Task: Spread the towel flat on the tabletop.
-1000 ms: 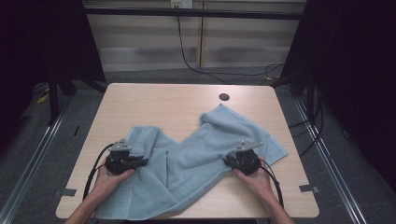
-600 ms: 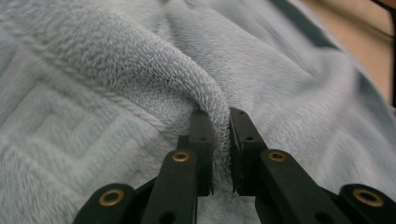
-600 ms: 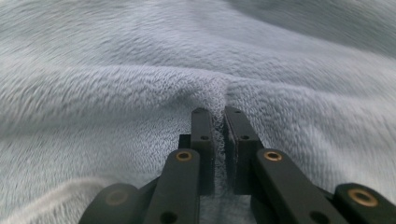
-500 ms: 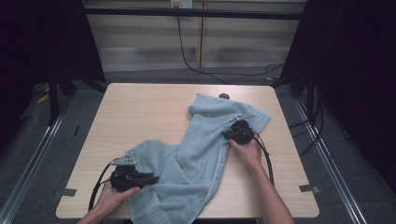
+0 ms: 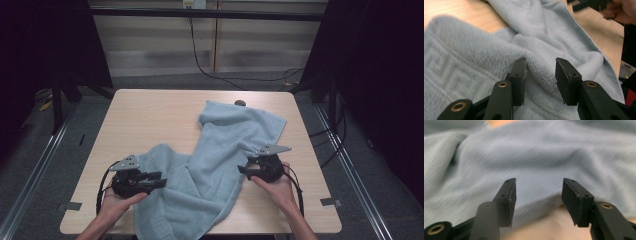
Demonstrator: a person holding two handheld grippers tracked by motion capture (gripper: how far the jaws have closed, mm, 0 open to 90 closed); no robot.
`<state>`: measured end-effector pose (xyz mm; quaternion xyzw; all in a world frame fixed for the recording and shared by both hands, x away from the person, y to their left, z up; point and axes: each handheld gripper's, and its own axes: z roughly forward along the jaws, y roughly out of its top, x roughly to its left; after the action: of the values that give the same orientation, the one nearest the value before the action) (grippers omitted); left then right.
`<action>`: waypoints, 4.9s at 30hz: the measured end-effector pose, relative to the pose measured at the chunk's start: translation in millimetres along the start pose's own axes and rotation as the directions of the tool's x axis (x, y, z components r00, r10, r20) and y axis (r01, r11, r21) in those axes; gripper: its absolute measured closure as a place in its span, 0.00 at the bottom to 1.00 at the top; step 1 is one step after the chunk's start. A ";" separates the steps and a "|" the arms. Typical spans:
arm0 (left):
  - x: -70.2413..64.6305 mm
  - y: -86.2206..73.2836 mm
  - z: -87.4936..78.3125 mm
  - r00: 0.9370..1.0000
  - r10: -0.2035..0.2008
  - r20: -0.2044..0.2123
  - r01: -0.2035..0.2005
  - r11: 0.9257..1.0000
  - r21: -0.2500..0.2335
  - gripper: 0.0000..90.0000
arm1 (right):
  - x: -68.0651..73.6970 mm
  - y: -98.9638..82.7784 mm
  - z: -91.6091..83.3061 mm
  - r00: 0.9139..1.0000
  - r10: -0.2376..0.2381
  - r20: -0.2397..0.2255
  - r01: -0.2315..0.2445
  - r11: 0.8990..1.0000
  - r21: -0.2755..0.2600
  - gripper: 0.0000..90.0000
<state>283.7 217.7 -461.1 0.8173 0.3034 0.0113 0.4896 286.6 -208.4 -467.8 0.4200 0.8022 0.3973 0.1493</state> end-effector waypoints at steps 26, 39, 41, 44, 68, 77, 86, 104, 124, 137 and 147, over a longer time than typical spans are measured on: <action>26.5 -26.6 20.7 0.992 0.076 -0.098 -0.058 0.982 0.178 0.85 | 30.8 -26.6 14.6 0.994 -0.095 0.052 0.089 0.990 0.111 0.90; 11.8 -8.6 15.7 0.998 0.044 0.034 -0.047 0.993 0.109 0.75 | -17.9 -33.8 -11.5 0.993 0.062 0.099 -0.064 0.998 0.020 0.90; 23.9 2.7 24.6 1.000 0.029 0.008 -0.030 0.994 0.108 0.73 | -17.3 -33.6 -12.5 0.993 0.065 0.098 -0.067 0.998 0.013 0.90; 35.9 12.7 42.6 0.999 0.045 -0.002 -0.044 0.990 0.136 0.70 | -17.0 -33.2 -14.3 0.993 0.066 0.093 -0.067 0.998 0.006 0.90; 21.3 -5.9 25.7 0.998 0.065 -0.001 -0.065 0.993 0.102 0.95 | -17.7 -28.6 -28.1 0.994 0.086 0.066 -0.082 0.995 -0.060 0.90; -20.9 -48.3 -23.2 0.995 0.022 0.092 -0.027 0.998 0.048 0.96 | 1.6 -37.1 -53.8 0.996 0.085 0.030 -0.081 0.992 -0.099 0.90; -22.9 -45.6 -25.2 0.994 0.018 0.104 -0.023 0.999 0.044 0.84 | 18.1 -74.3 -67.7 0.994 0.097 0.042 -0.096 0.995 -0.013 0.84; 0.4 9.9 91.0 0.992 0.112 0.067 -0.123 0.969 0.214 0.61 | 14.7 -53.8 -35.4 0.999 0.044 -0.017 -0.044 0.999 -0.001 0.46; 0.5 -34.3 -1.5 0.997 0.037 0.068 -0.043 0.995 0.092 0.97 | 13.4 -58.3 -16.1 0.998 -0.043 0.040 0.039 0.996 0.076 0.79; 20.7 -21.0 3.2 1.000 0.006 -0.015 -0.005 0.999 0.050 0.64 | 28.1 -31.1 17.6 0.992 -0.099 -0.075 0.106 0.990 0.093 0.97; 56.7 9.4 52.4 0.995 0.031 -0.096 -0.022 0.995 0.096 0.48 | 31.3 -31.5 18.0 0.989 -0.087 -0.122 0.098 0.992 0.082 0.86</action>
<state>351.0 201.7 -496.6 0.8422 0.3162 0.0431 0.4346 260.6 -184.8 -500.3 0.3641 0.8450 0.3783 0.1011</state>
